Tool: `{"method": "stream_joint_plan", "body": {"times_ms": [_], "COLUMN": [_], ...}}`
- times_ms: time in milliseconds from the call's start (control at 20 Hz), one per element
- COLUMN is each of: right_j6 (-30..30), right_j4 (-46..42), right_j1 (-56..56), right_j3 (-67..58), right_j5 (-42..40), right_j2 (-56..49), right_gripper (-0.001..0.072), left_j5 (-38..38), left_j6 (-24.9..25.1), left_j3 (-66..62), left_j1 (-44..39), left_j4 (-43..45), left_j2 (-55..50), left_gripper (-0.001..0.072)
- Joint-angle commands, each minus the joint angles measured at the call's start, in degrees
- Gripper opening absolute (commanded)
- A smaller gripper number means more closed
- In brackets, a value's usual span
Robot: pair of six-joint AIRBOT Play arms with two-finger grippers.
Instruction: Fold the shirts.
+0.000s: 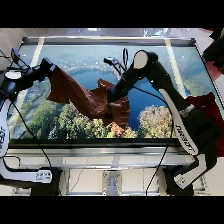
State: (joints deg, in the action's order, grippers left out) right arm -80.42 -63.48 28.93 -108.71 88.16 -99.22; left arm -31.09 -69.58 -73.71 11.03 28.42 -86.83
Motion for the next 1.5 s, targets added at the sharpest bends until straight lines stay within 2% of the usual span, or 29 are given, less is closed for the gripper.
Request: {"method": "stream_joint_plan", "body": {"times_ms": [0, 50, 100, 200, 300, 350, 400, 550, 650, 750, 850, 950, 1050, 1250, 1350, 1450], "right_j6": [0.11, 0.11, 0.09, 0.09, 0.09, -0.09, -1.14, -4.35, -4.39, -4.37, -4.39, -4.26, -3.28, -0.9, -0.9, -0.94], "right_j4": [-1.49, -3.26, -5.57, -11.93, -20.61, -22.84, -22.73, -17.97, -14.69, -13.22, -7.26, 1.79, 7.21, 10.1, 9.79, 9.84], "right_j1": [1.2, 0.31, -1.05, -4.63, -9.55, -12.48, -16.06, -24.85, -28.22, -28.94, -28.89, -28.89, -28.87, -28.89, -28.89, -28.89], "right_j3": [0.61, 0.04, -1.55, -6.56, -9.44, -9.16, -8.37, -2.45, 5.6, 18.25, 33.24, 43.52, 47.3, 47.15, 47.12, 47.15], "right_j5": [-4.76, -3.87, -1.05, 7.54, 11.13, 9.77, 7.02, -1.49, -2.12, -5.11, -17.66, -29.42, -32.37, -33.66, -33.92, -33.81], "right_j2": [-4.13, -4.11, -4.09, -3.32, 0.0, 2.6, 5.49, 12.63, 15.54, 18.36, 22.51, 26.27, 28.5, 32.59, 34.73, 36.35], "right_gripper": [0.0401, 0.04, 0.04, 0.0397, 0.0377, 0.0376, 0.0377, 0.0378, 0.0378, 0.0378, 0.0378, 0.0379, 0.0379, 0.0379, 0.0378, 0.0378], "left_j5": [0.39, 0.13, -1.09, -5.09, -14.23, -20.15, -25.07, -29.62, -29.18, -24.76, -17.35, -15.02, -13.68, -5.62, -4.2, -3.85], "left_j6": [0.24, 0.81, 1.51, 1.49, 1.46, 0.9, -0.7, -0.66, -0.61, 2.21, 4.02, 6.08, 13.33, 19.85, 23.3, 24.28], "left_j3": [-4.11, -5.03, -6.32, -7.76, -7.74, -7.52, -6.47, 6.12, 21.46, 37.88, 51.39, 60.59, 63.54, 63.39, 61.81, 58.21], "left_j1": [0.52, 1.03, 1.97, 5.29, 11.23, 14.88, 18.45, 26.01, 26.8, 24.76, 20.96, 15.67, 8.98, -3.54, -7.63, -9.88], "left_j4": [0.02, 0.02, 0.02, 0.0, 3.43, 7.28, 10.03, 10.45, 9.62, -0.17, -13.84, -27.76, -33.73, -43.63, -47.67, -49.07], "left_j2": [-6.05, -5.9, -5.42, -2.69, 1.77, 3.87, 5.9, 14.1, 21.57, 28.28, 32.39, 32.48, 30.82, 25.29, 21.33, 16.61], "left_gripper": [0.0238, 0.0454, 0.0523, 0.0522, 0.0522, 0.0513, 0.0468, 0.0468, 0.0468, 0.0468, 0.0468, 0.0468, 0.0467, 0.0461, 0.0461, 0.0461]}}
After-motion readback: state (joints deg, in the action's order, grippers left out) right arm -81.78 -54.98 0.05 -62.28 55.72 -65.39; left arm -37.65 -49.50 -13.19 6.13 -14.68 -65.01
